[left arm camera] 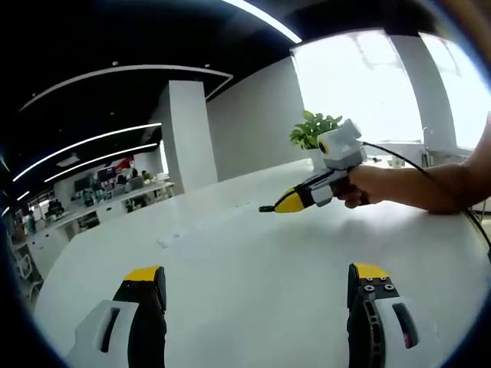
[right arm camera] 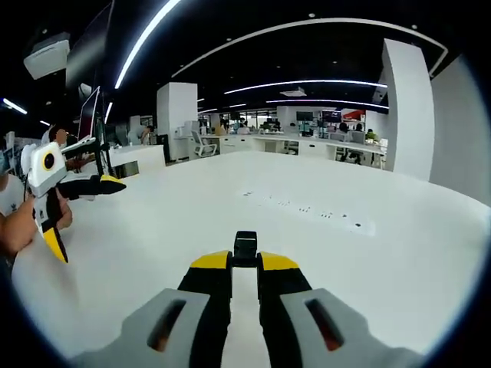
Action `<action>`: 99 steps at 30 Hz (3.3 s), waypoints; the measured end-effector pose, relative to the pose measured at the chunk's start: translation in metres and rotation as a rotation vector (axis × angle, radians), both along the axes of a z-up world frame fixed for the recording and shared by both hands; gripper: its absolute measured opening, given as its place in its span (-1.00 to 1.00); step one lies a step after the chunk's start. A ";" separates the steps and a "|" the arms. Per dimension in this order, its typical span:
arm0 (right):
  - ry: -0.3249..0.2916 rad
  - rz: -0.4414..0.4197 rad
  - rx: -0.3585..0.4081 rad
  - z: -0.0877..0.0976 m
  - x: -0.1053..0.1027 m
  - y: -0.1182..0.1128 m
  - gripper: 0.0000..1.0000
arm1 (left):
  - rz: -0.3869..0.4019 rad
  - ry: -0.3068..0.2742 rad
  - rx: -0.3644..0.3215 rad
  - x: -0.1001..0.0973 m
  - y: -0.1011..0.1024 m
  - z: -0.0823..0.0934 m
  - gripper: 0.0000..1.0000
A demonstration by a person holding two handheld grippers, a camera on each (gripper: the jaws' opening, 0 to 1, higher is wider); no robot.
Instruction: Snap the two parts of the plastic buckle together until the buckle closes and remains connected.
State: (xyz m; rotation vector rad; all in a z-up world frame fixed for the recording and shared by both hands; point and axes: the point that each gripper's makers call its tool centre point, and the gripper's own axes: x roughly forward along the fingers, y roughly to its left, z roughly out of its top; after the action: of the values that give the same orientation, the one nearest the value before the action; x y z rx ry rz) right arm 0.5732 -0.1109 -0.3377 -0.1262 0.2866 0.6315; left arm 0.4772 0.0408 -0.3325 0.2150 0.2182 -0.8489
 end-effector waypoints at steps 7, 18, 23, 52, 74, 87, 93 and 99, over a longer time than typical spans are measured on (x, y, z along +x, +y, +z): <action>0.007 -0.002 -0.003 -0.003 0.010 0.001 -0.80 | -0.005 -0.008 0.038 0.000 0.000 -0.006 1.00; 0.019 -0.011 -0.005 -0.009 0.023 -0.001 -0.80 | -0.014 0.005 0.033 -0.003 -0.003 -0.007 1.00; 0.020 -0.013 -0.010 -0.009 0.032 -0.001 -0.80 | -0.016 0.007 0.030 -0.001 -0.003 -0.007 1.00; 0.029 -0.009 -0.023 -0.012 0.072 0.007 -0.80 | -0.042 0.014 0.004 -0.005 -0.009 0.000 1.00; 0.034 -0.009 -0.030 -0.012 0.100 0.015 -0.80 | -0.030 0.000 0.001 -0.003 -0.005 0.003 1.00; 0.046 -0.014 -0.045 -0.020 0.111 0.020 -0.80 | -0.026 -0.003 0.003 -0.004 -0.003 0.004 1.00; 0.051 -0.012 -0.053 -0.024 0.114 0.022 -0.80 | -0.023 -0.009 0.002 -0.003 -0.002 0.006 1.00; 0.057 -0.018 -0.054 -0.026 0.121 0.019 -0.80 | -0.023 -0.005 0.009 -0.002 -0.001 0.003 1.00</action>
State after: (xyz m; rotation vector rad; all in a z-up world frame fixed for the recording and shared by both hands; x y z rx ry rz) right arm 0.6940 -0.0919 -0.3634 -0.1578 0.3595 0.6102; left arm 0.4751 0.0396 -0.3292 0.2285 0.2152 -0.8698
